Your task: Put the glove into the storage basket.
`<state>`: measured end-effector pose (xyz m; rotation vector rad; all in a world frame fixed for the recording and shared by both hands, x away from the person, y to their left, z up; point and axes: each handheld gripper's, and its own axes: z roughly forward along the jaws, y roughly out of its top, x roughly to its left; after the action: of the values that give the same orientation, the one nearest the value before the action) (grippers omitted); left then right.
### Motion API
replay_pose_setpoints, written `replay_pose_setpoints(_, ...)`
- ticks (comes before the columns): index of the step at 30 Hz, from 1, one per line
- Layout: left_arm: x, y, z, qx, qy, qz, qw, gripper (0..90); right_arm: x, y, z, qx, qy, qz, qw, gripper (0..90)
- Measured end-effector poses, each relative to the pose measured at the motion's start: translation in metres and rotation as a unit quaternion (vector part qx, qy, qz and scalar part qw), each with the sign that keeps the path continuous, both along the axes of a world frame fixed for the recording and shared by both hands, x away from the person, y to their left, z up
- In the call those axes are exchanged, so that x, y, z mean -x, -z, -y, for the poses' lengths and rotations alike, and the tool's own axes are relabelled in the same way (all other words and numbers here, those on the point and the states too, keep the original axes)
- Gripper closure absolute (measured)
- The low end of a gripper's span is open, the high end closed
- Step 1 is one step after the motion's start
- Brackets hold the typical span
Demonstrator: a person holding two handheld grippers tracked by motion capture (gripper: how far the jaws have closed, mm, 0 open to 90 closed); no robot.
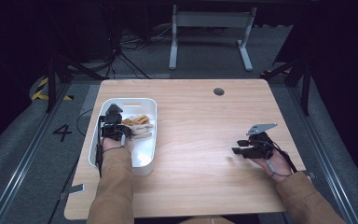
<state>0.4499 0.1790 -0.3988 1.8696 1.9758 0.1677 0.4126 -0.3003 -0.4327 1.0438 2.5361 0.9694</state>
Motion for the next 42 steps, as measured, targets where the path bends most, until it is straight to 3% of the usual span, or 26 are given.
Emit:
replay_pose_setpoints(9, 0.000, 0.010, -0.004, -0.004, -0.010, -0.013, 0.9999, 69.6, 0.000, 0.001, 0.001, 0.000, 0.001, -0.002, 1.0000, 55.5)
replay_pose_setpoints(15, 0.000, 0.010, -0.002, -0.011, 0.000, -0.014, 0.9998, 69.0, 0.000, 0.001, 0.002, -0.001, 0.003, 0.001, 1.0000, 55.3)
replay_pose_setpoints(19, 0.000, 0.013, -0.001, -0.015, 0.011, -0.027, 0.9995, 68.2, 0.000, 0.001, 0.002, 0.000, 0.003, 0.001, 1.0000, 55.1)
replay_pose_setpoints(23, 0.000, 0.012, 0.000, -0.023, 0.012, -0.022, 0.9994, 65.9, 0.000, 0.002, 0.002, 0.001, 0.003, 0.000, 1.0000, 55.0)
replay_pose_setpoints(26, -0.001, 0.014, 0.000, -0.014, 0.014, -0.025, 0.9995, 63.6, 0.000, 0.001, 0.003, -0.001, 0.004, 0.000, 1.0000, 54.6)
replay_pose_setpoints(28, -0.001, 0.013, -0.001, -0.007, 0.017, -0.025, 0.9995, 57.5, 0.000, 0.002, 0.003, 0.000, 0.004, 0.000, 1.0000, 54.5)
replay_pose_setpoints(30, 0.000, 0.013, -0.002, 0.007, 0.015, -0.013, 0.9998, 44.9, 0.000, 0.002, 0.003, 0.000, 0.004, -0.001, 1.0000, 54.2)
replay_pose_setpoints(33, -0.001, 0.013, -0.003, 0.026, 0.017, -0.021, 0.9993, 27.6, -0.001, 0.003, 0.004, -0.005, 0.003, -0.003, 1.0000, 54.0)
replay_pose_setpoints(35, -0.002, 0.014, -0.002, 0.012, 0.023, -0.026, 0.9993, 24.7, -0.001, 0.004, 0.004, -0.005, 0.003, -0.005, 1.0000, 54.0)
replay_pose_setpoints(42, -0.002, 0.015, 0.003, 0.007, 0.036, -0.034, 0.9987, 15.6, 0.000, 0.003, 0.004, -0.006, 0.003, -0.003, 1.0000, 54.0)
